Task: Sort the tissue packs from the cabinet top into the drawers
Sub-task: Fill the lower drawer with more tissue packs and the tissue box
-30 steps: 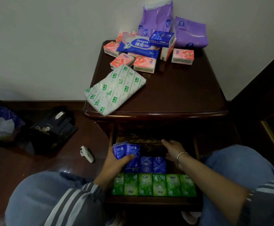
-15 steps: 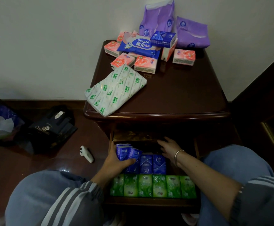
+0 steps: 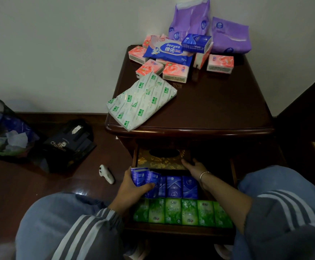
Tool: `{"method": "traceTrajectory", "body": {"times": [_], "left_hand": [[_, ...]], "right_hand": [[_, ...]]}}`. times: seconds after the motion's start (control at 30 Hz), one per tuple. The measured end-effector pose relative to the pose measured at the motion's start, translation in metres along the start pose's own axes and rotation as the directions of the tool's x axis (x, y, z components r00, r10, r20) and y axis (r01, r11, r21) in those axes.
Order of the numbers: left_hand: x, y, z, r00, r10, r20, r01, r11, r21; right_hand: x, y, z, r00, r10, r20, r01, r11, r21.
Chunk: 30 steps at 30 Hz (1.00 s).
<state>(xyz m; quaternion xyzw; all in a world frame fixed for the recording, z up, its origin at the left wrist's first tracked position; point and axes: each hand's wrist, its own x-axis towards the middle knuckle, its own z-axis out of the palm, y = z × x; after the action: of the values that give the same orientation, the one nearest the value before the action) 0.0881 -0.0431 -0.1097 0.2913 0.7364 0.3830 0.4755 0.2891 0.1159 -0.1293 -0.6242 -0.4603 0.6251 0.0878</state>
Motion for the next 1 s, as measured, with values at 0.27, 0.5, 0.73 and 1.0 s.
{"method": "traceTrajectory", "body": {"times": [0.27,0.5,0.73,1.0], "left_hand": [[0.004,0.002,-0.008,0.997,-0.052,0.052,0.056,0.996,-0.072],[0.002,0.003,-0.007,0.998,-0.051,0.033,0.055,0.99,-0.126],[-0.012,0.027,0.002,0.999,0.011,0.046,-0.002,0.983,-0.182],[-0.04,0.063,0.063,0.954,-0.005,0.298,0.107,0.939,-0.327]], "right_hand": [[-0.006,0.007,-0.005,0.989,-0.146,0.032,0.149,0.96,-0.239],[-0.002,0.001,-0.012,0.996,-0.068,0.065,0.087,0.932,-0.351],[-0.048,-0.008,-0.019,0.94,-0.322,-0.111,0.246,0.868,-0.431],[-0.123,-0.01,-0.024,0.943,-0.176,0.281,0.153,0.983,0.102]]}}
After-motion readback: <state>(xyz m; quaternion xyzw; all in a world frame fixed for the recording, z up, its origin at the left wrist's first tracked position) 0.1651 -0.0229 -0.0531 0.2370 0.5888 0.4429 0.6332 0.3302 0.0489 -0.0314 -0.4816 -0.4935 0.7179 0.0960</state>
